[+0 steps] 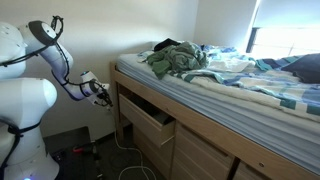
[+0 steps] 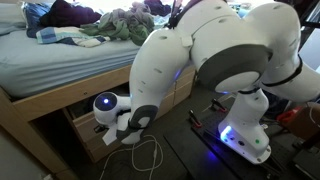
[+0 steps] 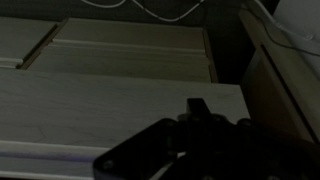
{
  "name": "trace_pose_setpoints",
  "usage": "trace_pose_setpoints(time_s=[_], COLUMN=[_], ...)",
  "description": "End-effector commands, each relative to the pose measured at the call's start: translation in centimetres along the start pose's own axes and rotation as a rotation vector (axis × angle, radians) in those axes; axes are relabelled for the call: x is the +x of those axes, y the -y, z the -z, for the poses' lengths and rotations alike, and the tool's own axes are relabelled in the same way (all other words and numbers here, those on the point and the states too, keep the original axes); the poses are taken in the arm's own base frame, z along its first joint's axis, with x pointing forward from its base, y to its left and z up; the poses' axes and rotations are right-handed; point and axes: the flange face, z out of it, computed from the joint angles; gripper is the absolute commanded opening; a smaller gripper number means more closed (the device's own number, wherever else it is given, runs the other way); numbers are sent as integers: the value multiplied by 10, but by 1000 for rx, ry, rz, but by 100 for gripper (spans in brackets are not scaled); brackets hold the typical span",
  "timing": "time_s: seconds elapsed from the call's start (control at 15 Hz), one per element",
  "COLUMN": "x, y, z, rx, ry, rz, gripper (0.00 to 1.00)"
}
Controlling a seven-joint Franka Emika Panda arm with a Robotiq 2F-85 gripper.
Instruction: Put the black t-shirt in the drawer then close it
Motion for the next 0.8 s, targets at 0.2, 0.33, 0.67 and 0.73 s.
trace_pose_setpoints(time_s=[0.2, 0.33, 0.67, 0.73], x=[-8, -6, 4, 6], y=[-16, -16, -12, -4], z=[97, 117, 155, 136], rx=[105, 115, 136, 131], ry=[144, 161, 172, 149], rz=[40, 53, 53, 59], gripper=[0, 0, 40, 24])
